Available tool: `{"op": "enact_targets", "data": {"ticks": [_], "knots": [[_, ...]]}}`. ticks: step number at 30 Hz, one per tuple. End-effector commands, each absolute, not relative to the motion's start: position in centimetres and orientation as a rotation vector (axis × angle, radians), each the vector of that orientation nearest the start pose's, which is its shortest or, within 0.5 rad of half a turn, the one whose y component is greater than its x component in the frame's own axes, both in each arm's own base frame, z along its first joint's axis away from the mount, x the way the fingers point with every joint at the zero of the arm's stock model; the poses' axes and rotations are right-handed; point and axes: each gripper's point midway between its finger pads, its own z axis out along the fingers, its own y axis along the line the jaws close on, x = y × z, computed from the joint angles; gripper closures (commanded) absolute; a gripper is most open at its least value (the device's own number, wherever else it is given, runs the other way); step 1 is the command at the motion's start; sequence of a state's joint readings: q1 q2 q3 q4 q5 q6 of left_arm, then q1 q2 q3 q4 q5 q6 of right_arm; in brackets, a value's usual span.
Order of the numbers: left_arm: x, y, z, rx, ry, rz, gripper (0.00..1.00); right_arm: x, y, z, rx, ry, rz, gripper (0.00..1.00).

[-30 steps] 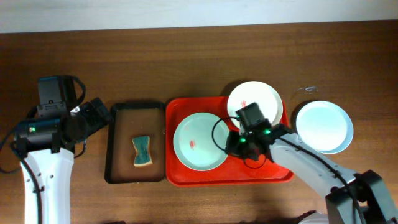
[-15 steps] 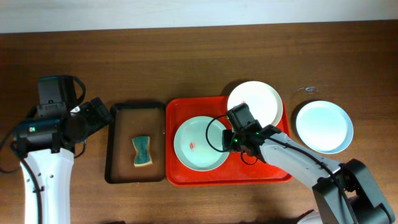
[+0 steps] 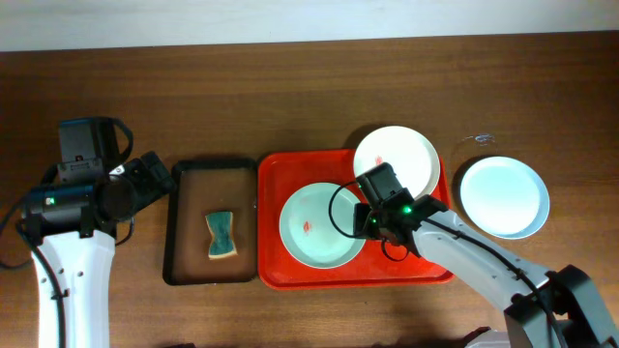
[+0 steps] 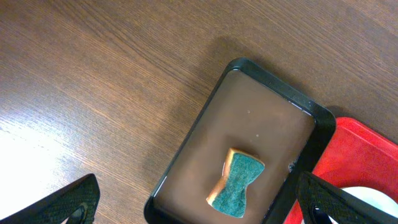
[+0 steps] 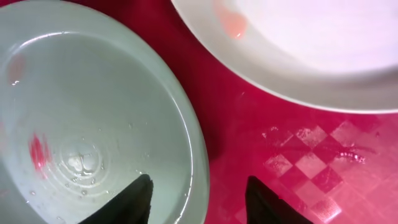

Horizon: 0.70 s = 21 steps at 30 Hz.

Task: Clean dirty plates on tray and stack at the side
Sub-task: 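Grasp the sponge from the black tray with the left gripper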

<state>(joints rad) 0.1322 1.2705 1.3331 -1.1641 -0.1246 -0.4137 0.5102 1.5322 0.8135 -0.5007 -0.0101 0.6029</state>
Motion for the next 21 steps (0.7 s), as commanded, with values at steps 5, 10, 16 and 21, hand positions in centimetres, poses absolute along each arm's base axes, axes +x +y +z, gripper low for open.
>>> {"op": "enact_targets", "data": {"ticks": [5,10,16,21], "knots": [[28.7,6.3,22.5,-0.782,2.534,0.084,0.01,28.0,15.4,2.2,0.145,2.845,0.236,0.85],[28.7,6.3,22.5,-0.782,2.534,0.084,0.01,28.0,15.4,2.2,0.118,2.844,0.231,0.84],[29.6,5.5,22.8,-0.771,2.511,0.009,0.01,27.9,15.4,2.2,0.102,2.847,0.226,0.78],[27.3,2.4,20.2,-0.748,2.679,-0.141,0.02,27.9,15.4,2.2,0.102,2.847,0.227,0.73]]}}
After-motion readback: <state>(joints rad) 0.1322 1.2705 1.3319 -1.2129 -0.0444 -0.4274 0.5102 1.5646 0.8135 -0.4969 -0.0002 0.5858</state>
